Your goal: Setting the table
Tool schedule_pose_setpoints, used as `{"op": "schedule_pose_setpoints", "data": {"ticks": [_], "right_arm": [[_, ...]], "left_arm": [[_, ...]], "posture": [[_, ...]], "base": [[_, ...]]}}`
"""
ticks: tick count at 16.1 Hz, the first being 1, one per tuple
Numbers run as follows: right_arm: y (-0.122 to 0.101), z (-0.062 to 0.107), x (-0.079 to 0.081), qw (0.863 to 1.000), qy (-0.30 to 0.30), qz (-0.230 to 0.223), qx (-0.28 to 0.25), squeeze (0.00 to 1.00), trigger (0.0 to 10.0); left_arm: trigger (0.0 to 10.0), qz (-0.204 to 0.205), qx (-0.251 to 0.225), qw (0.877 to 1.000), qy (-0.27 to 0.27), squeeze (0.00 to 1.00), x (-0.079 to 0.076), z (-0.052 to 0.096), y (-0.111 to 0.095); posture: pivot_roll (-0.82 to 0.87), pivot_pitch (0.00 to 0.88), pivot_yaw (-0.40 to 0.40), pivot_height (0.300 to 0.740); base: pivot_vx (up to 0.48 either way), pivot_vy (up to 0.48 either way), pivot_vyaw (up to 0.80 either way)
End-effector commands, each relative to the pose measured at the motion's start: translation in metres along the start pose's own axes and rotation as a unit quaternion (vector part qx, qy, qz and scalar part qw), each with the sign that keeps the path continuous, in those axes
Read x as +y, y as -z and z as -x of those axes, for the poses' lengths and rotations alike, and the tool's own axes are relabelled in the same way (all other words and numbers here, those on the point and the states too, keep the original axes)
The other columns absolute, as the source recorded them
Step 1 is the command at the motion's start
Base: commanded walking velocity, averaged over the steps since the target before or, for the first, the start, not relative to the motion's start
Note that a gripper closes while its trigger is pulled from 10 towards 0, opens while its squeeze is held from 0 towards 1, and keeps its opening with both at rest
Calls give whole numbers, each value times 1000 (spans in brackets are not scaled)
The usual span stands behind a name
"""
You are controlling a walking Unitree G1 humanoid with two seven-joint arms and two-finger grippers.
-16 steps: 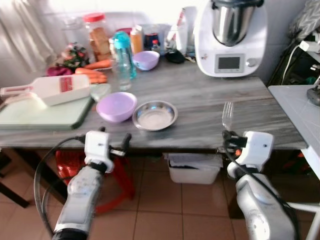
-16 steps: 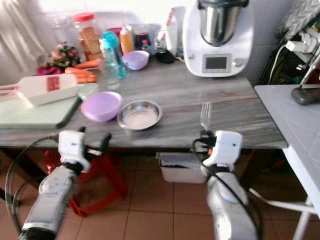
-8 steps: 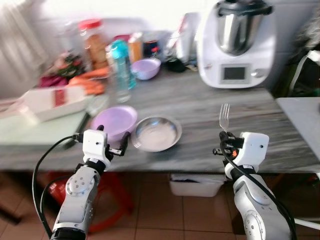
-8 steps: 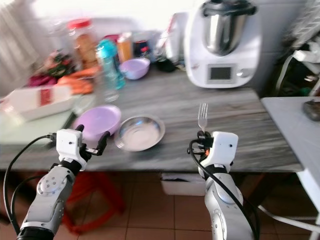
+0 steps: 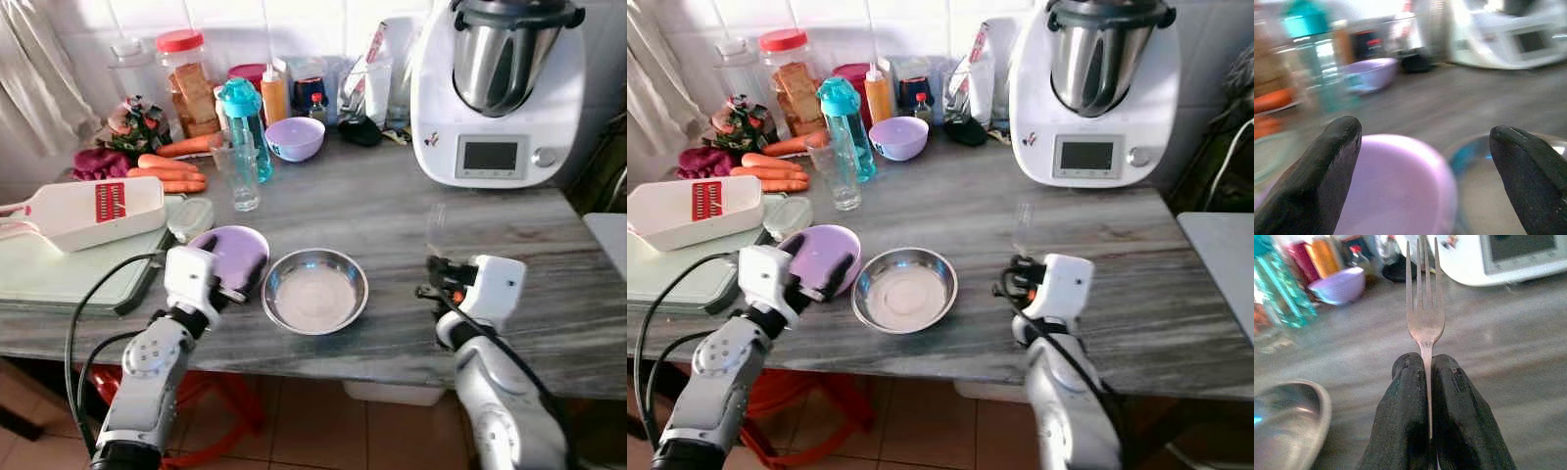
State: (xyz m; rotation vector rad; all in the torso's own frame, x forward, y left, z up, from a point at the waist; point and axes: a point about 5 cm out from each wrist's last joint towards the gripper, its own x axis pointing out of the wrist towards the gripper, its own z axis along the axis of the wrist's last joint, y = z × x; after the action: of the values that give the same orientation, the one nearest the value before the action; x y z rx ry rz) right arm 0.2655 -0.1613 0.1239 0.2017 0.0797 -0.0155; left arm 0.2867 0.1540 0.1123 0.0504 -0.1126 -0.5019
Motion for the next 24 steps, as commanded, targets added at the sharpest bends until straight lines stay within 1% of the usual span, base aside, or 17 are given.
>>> {"op": "schedule_pose_setpoints", "data": {"ticks": [1, 2, 4, 5, 7, 8, 10, 12, 13, 14, 15, 16, 18, 20, 22, 24], "right_arm": [[5, -2, 1, 1000, -2, -8, 20, 0, 10000], [6, -4, 3, 1000, -3, -10, 25, 0, 10000], [7, -9, 6, 999, -6, -16, 36, 0, 10000], [7, -10, 6, 999, -6, -18, 36, 0, 10000], [5, -19, 6, 998, 2, -32, 47, 0, 10000], [12, -25, 7, 996, 8, -32, 84, 0, 10000], [13, -28, 9, 994, 7, -57, 88, 0, 10000], [17, -33, 12, 993, 3, -61, 104, 0, 10000], [21, -36, 14, 991, 4, -54, 119, 0, 10000], [22, -37, 14, 991, 5, -50, 124, 0, 10000], [23, -38, 15, 990, 2, -55, 128, 0, 10000], [23, -40, 16, 990, -1, -50, 132, 0, 10000], [26, -43, 17, 989, 1, -51, 141, 0, 10000], [29, -43, 19, 987, -3, -48, 152, 0, 10000], [33, -43, 21, 986, -2, -52, 160, 0, 10000], [38, -45, 27, 984, -16, -48, 169, 0, 10000]], "left_arm": [[10000, 1, -2, 999, 48, 0, -7, 5, -3], [10000, 8, 3, 997, 75, 0, -9, 9, -4], [10000, 6, 6, 994, 108, 0, -9, 13, -6], [10000, 6, 6, 994, 113, 0, -9, 13, -7], [10000, 4, 10, 992, 127, 0, -9, 13, -9], [10000, 5, 13, 992, 129, 0, -8, 10, -10], [10000, 8, 13, 990, 137, 0, -9, 8, -11], [10000, 13, 7, 988, 151, 0, -10, 6, -15], [10000, 19, 12, 984, 176, 0, -12, 7, -16], [10000, 25, 15, 982, 186, 0, -13, 9, -15], [10000, 36, 25, 977, 208, 0, -15, 12, -15], [10000, 46, 35, 972, 228, 0, -17, 14, -14], [10000, 54, 43, 964, 256, 0, -18, 16, -15], [10000, 49, 48, 959, 275, 0, -19, 17, -15], [10000, 41, 55, 958, 280, 0, -19, 19, -14], [10000, 38, 60, 955, 287, 0, -22, 19, -12]], "posture": [[-29, 7, 67, 740], [-25, 7, 66, 740], [-22, 8, 67, 740], [-22, 8, 67, 740], [-27, 13, 68, 740], [-30, 14, 67, 740], [-29, 13, 62, 740], [-23, 14, 57, 740], [-23, 14, 57, 740], [-22, 15, 55, 740], [-20, 16, 56, 740], [-21, 15, 57, 740], [-21, 15, 57, 740], [-21, 15, 57, 740], [-21, 20, 59, 740], [-19, 19, 59, 740]], "base": [[0, 0, 0], [0, 0, 0], [0, 0, 0], [0, 0, 0], [0, 0, 0], [0, 0, 0], [0, 0, 0], [0, 0, 0], [0, 0, 0], [0, 0, 0], [0, 0, 0], [0, 0, 0], [0, 0, 0], [0, 0, 0], [0, 0, 0], [0, 0, 0]]}}
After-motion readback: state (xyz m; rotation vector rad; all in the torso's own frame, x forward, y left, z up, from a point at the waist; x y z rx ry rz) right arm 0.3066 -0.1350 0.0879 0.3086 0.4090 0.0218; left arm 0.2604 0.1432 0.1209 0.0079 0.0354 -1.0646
